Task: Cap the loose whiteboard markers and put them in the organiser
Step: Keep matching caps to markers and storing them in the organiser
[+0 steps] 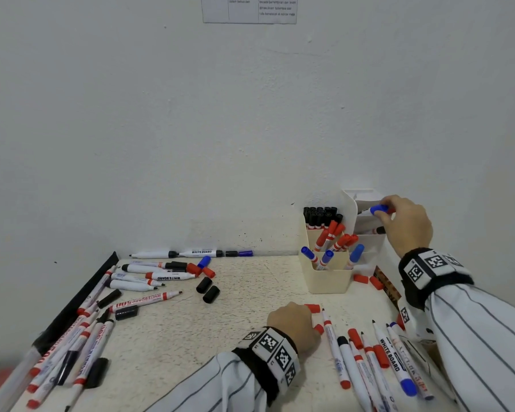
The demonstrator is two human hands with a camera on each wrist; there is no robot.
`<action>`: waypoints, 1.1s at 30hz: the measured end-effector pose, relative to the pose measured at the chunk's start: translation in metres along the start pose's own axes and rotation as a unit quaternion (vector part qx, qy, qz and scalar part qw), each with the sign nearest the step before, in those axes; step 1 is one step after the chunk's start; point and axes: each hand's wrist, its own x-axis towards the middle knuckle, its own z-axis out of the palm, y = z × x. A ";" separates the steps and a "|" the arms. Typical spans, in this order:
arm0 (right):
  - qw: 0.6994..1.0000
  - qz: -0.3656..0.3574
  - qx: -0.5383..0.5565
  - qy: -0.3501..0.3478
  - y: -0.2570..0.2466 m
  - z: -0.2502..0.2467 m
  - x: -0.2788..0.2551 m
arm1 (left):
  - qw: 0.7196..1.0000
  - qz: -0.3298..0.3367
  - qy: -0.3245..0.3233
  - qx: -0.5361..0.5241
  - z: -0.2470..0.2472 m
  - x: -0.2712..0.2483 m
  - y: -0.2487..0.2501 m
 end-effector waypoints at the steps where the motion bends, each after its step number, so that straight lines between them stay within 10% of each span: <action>1: 1.000 0.000 -0.002 -0.004 0.000 0.000 0.000 | 1.000 -0.002 0.012 -0.009 0.001 0.000 0.001; 5: 0.999 0.004 0.045 -0.029 -0.003 0.003 0.003 | 0.995 0.018 0.080 -0.060 0.000 -0.007 0.012; 14: 0.999 0.017 0.000 -0.041 -0.005 0.002 -0.001 | 0.993 0.038 -0.040 -0.100 0.011 -0.003 0.025; 19: 0.997 0.021 0.078 0.004 -0.017 -0.011 -0.011 | 0.923 -0.059 -0.138 -0.356 0.012 -0.004 0.022; 24: 0.980 -0.005 0.195 0.025 -0.051 -0.037 -0.027 | 0.913 -0.086 -0.132 -0.377 0.006 -0.009 0.018; 28: 0.955 -0.020 0.270 -0.117 -0.083 -0.057 -0.051 | 0.925 -0.090 -0.044 -0.366 -0.006 -0.011 0.001; 33: 0.855 -0.047 0.114 -0.505 -0.096 -0.042 -0.091 | 0.934 -0.114 0.056 -0.333 -0.020 -0.014 -0.040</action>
